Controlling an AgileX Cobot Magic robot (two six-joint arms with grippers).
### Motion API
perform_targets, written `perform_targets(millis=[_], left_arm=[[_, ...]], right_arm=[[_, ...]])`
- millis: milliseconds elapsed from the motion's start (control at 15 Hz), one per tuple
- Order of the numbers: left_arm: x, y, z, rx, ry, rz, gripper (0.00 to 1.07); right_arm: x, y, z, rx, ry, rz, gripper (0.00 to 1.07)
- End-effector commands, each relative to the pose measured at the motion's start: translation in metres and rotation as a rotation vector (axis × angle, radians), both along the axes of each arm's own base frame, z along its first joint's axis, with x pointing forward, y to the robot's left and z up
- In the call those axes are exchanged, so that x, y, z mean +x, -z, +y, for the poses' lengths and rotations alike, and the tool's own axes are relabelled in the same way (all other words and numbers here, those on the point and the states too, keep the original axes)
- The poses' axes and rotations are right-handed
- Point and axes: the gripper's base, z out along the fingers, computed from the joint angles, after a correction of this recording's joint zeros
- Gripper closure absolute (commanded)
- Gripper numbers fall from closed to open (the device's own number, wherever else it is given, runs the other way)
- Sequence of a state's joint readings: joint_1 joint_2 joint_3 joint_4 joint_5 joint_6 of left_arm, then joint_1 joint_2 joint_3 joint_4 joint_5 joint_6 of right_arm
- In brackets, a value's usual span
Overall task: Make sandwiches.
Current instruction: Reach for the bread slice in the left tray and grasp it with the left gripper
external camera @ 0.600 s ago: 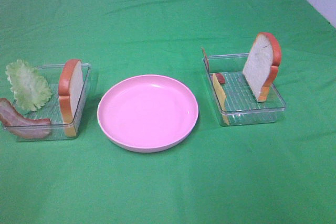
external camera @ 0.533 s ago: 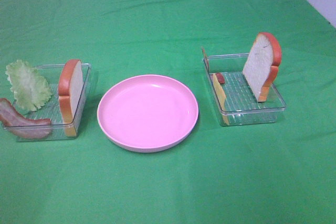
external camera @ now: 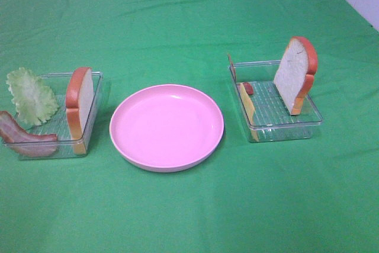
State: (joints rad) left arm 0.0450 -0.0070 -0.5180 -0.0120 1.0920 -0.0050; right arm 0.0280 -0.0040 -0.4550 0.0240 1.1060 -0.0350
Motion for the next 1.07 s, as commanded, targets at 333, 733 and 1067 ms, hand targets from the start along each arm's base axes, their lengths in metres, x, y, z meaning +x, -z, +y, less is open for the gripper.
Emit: perform_targets(millis=[333,733,1067], left_arm=[[0.007,-0.009,0.001,0.053,0.025,0.079,0.06],[0.113,-0.081,0.007,0.051,0.045,0.553,0.06],[0.241,-0.088,0.007,-0.005,0.087,0.729,0.06]], right_arm=[[-0.003,0.000,0.000,-0.007,-0.005,-0.027,0.09],[-0.003,0.000,0.000,-0.007,-0.005,-0.027,0.09],[-0.003,0.000,0.000,-0.007,-0.005,-0.027,0.09]])
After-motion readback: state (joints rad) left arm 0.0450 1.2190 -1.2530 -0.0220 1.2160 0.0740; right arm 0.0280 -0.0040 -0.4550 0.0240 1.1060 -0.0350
